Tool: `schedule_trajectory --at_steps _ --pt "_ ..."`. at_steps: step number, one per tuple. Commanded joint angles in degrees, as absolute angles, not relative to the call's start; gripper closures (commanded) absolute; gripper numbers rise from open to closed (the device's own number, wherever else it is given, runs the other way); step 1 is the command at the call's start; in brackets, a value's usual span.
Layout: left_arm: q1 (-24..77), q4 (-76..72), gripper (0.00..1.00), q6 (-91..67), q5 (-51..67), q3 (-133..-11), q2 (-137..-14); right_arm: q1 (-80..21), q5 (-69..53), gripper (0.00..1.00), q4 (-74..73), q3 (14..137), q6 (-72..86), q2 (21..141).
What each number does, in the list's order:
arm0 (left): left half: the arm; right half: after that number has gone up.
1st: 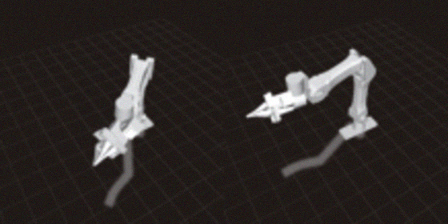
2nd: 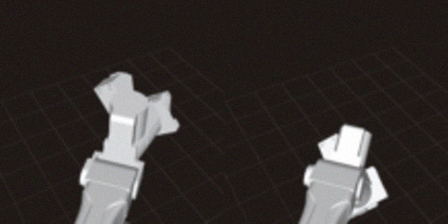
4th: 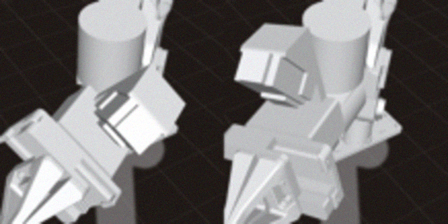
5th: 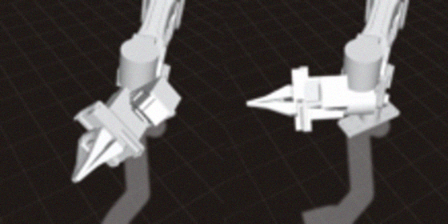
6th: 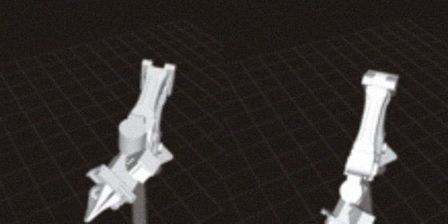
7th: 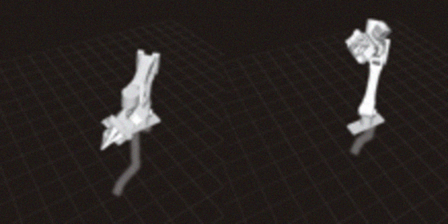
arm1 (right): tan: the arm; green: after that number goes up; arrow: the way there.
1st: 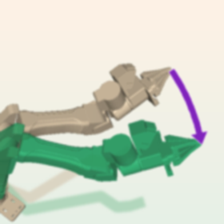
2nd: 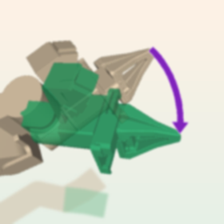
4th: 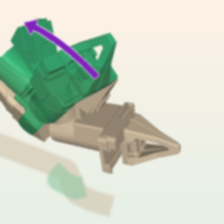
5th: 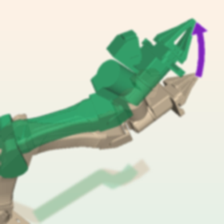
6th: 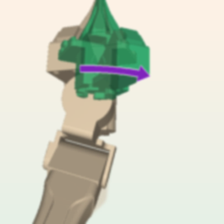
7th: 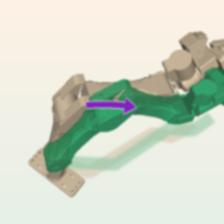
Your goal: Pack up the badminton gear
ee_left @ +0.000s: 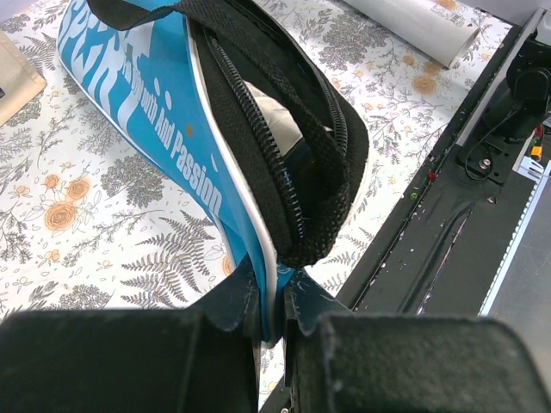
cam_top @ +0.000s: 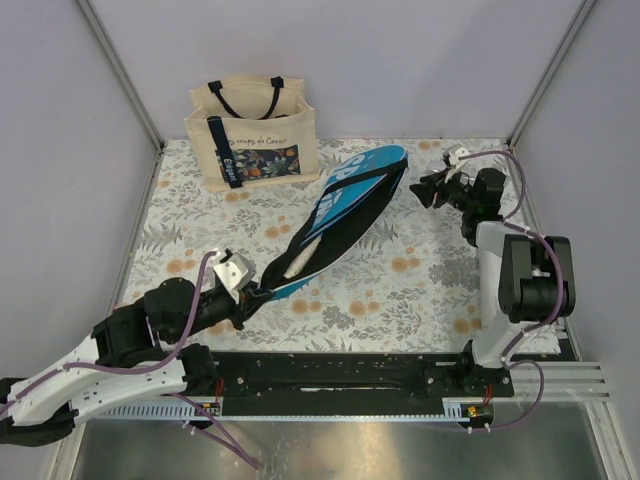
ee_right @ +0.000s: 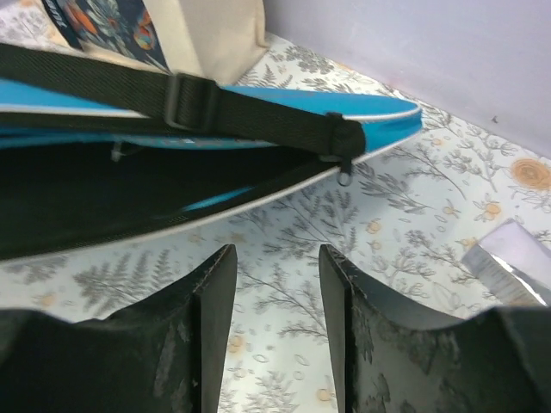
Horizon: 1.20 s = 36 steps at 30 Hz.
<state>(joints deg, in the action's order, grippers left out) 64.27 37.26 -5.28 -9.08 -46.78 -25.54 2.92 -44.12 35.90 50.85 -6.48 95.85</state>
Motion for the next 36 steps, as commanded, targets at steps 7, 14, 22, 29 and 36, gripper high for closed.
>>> schedule_trajectory --at_steps 7,14,22,29,36 --pt "64.07 31.38 0.89 -5.36 -8.79 -52.65 -23.64 3.78 -44.30 0.49 53.62 53.35 -20.12 104.76" --pt "64.07 31.55 0.89 -5.54 -8.70 -52.65 -23.38 3.60 -43.86 0.52 55.72 55.54 -22.06 108.89" --pt "64.07 31.55 0.88 -5.36 -8.61 -52.73 -23.99 1.59 -44.12 0.52 55.29 59.94 -23.81 112.76" --pt "64.07 31.73 0.88 -5.45 -8.53 -53.08 -24.08 0.26 -42.63 0.54 53.53 62.84 -26.10 114.43" --pt "64.07 31.73 0.88 -5.36 -8.44 -53.53 -24.70 -2.46 -40.87 0.57 52.39 63.46 -29.61 115.31"
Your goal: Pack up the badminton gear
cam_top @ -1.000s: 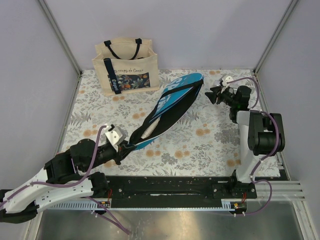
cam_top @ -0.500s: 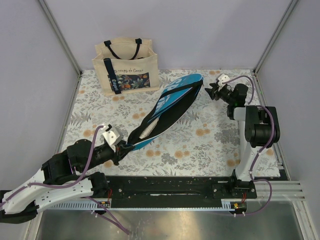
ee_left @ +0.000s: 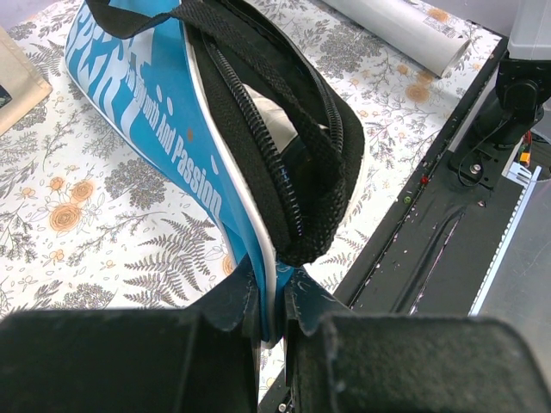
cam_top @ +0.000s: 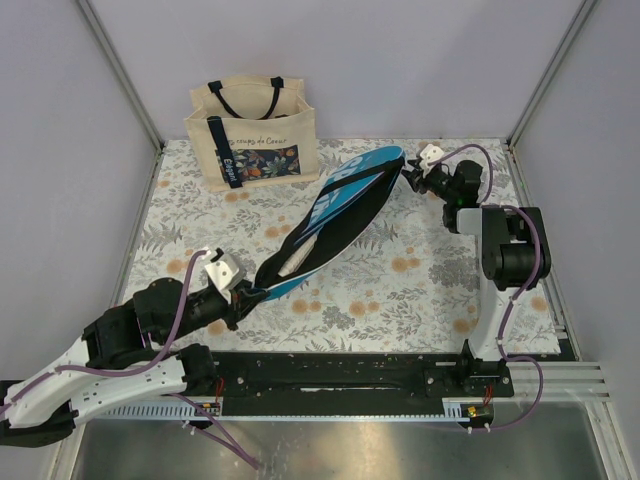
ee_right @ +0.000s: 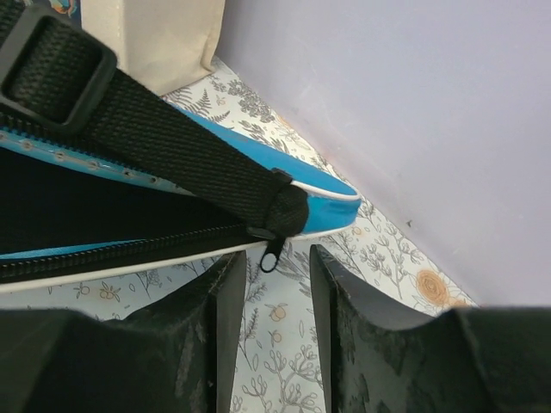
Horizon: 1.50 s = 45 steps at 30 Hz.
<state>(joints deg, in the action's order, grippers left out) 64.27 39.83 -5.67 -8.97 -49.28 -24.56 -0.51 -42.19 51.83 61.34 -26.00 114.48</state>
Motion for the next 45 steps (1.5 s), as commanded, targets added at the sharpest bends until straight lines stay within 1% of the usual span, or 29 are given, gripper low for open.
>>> schedule_trajectory --at_steps 1,15,24,29,32,36,42,45 --pt "64.07 31.82 0.88 -5.45 -8.35 -53.61 -24.78 -2.63 -40.87 0.57 52.30 63.54 -29.97 115.40" --pt "64.07 31.82 0.88 -5.10 -8.09 -54.05 -25.75 -3.87 -35.86 0.59 52.21 62.67 -37.17 114.08" --pt "63.99 31.73 0.88 -4.57 -7.82 -54.32 -26.10 -4.83 -34.63 0.65 51.33 63.72 -40.78 113.91" --pt "64.07 31.90 0.88 -4.40 -8.00 -54.40 -26.19 -5.01 -33.75 0.72 50.89 64.16 -41.83 113.73" --pt "64.07 31.90 0.88 -4.22 -8.17 -54.40 -26.19 -5.10 -33.57 0.83 50.80 64.25 -42.45 113.47" --pt "64.07 31.64 0.88 -4.04 -8.09 -54.49 -26.45 -5.19 -34.45 1.00 50.36 64.25 -42.80 113.38" --pt "64.07 31.29 0.88 -3.69 -8.00 -54.67 -26.72 -5.62 -34.63 1.00 50.54 62.93 -42.63 112.77" --pt "64.07 30.76 0.88 -3.60 -8.52 -54.05 -27.16 -6.41 -34.98 1.00 51.41 61.00 -40.26 110.49"
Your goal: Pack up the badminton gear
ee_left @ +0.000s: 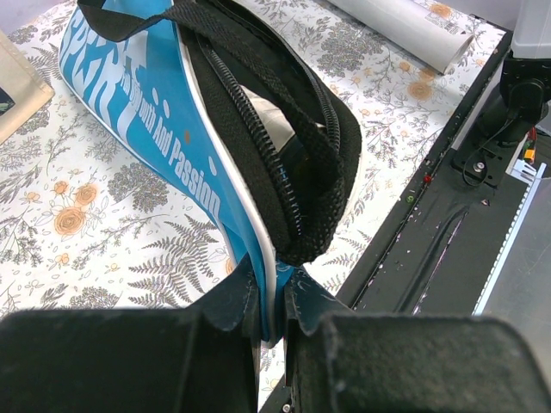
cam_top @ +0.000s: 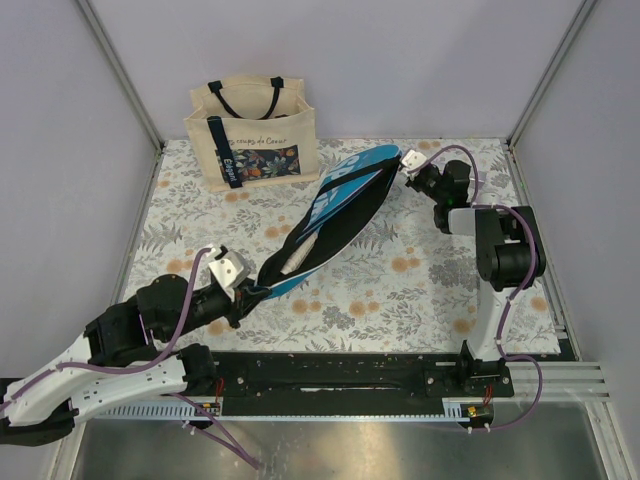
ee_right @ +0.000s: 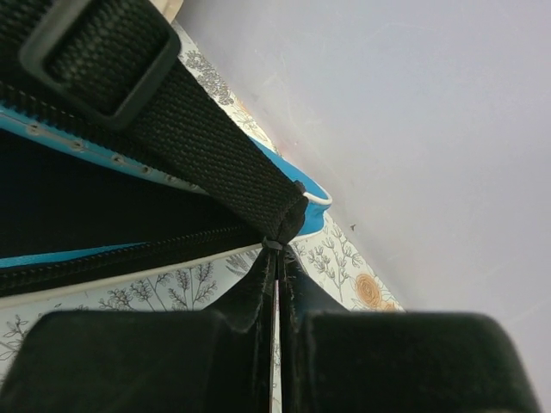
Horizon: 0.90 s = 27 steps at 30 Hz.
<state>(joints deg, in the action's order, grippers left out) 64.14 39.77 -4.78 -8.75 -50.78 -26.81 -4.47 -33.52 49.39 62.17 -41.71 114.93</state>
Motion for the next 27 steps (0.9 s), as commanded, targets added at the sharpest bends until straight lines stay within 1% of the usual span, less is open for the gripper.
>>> schedule_trajectory --at_steps 1,7,15,18,24,27 --pt "64.07 30.59 0.88 -3.43 -8.70 -53.88 -27.33 -6.68 -34.81 1.00 51.68 60.21 -39.21 109.43" --pt "64.07 28.83 0.89 -2.99 -10.02 -52.56 -28.83 -8.79 -33.75 1.00 50.02 54.50 -33.23 101.97" --pt "64.07 27.69 0.89 -2.64 -12.83 -51.59 -31.90 -12.38 -33.84 1.00 45.00 45.72 -29.36 90.81" --pt "64.07 26.11 0.89 -2.81 -13.10 -50.80 -32.78 -15.98 -31.83 1.00 43.43 42.46 -26.73 85.36" --pt "63.81 24.87 0.89 -3.51 -14.06 -50.10 -35.06 -25.47 -25.67 1.00 33.06 39.64 -20.93 74.02" --pt "63.72 24.52 0.89 -3.51 -14.68 -49.75 -36.29 -29.43 -24.96 1.00 31.99 36.92 -17.42 68.05"
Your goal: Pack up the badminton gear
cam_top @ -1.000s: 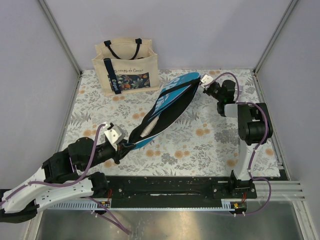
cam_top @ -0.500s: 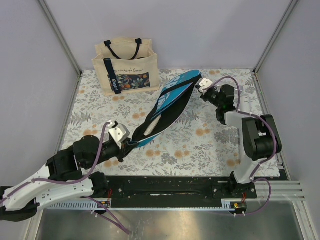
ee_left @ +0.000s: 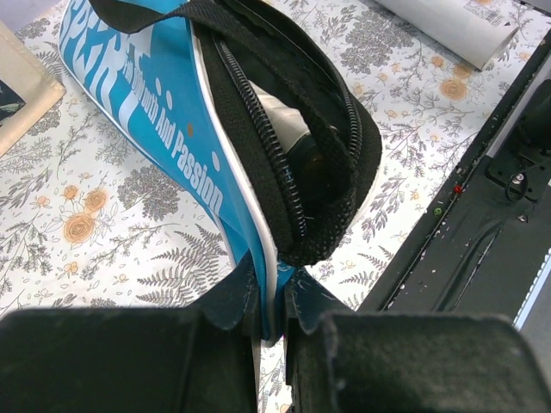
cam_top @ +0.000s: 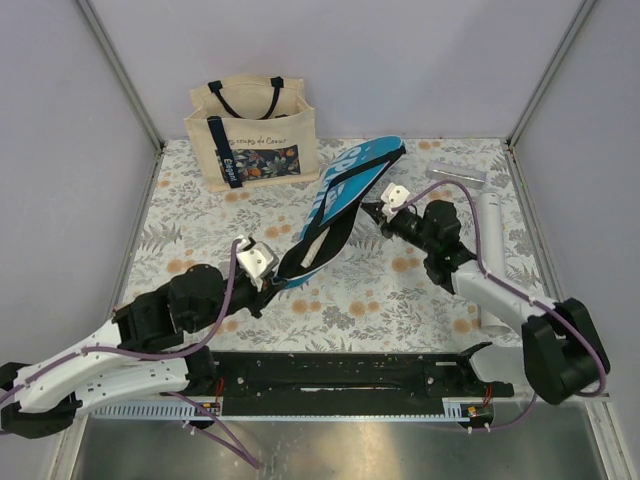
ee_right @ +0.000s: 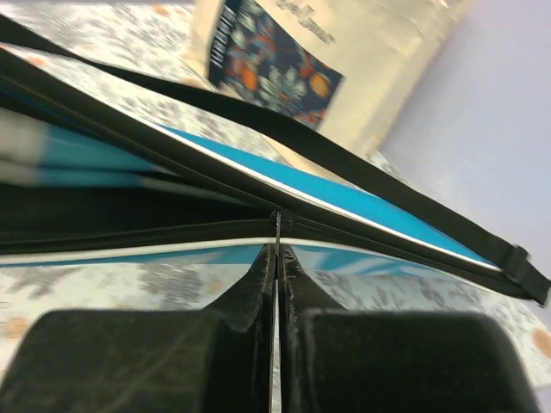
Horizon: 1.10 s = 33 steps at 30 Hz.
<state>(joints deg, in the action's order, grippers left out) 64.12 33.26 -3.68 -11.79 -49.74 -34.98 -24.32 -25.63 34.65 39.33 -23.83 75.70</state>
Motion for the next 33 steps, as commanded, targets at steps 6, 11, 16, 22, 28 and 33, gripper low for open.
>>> schedule_trajectory --at_steps 6,11,16,22,28,33 --pt "63.28 23.65 0.89 -5.09 -14.68 -49.22 -39.02 -38.39 -22.94 1.00 24.97 35.33 -12.40 58.55" --pt "63.28 22.41 0.89 -5.89 -14.85 -48.43 -40.60 -44.63 -21.10 1.00 25.31 34.63 -8.53 55.64" --pt "63.02 21.62 0.90 -6.59 -15.21 -47.81 -42.10 -49.56 -20.40 1.00 26.90 35.68 -4.57 56.59" --pt "62.93 21.80 0.91 -7.21 -15.03 -47.55 -43.59 -56.33 -19.16 1.00 23.73 39.02 -4.22 58.10" --pt "62.75 21.44 0.91 -7.56 -15.21 -47.37 -44.03 -61.95 -16.62 1.00 23.38 41.30 -3.95 58.44" --pt "62.67 22.15 0.91 -7.65 -15.82 -47.55 -45.26 -65.12 -15.47 1.00 20.57 43.59 -4.22 59.06"
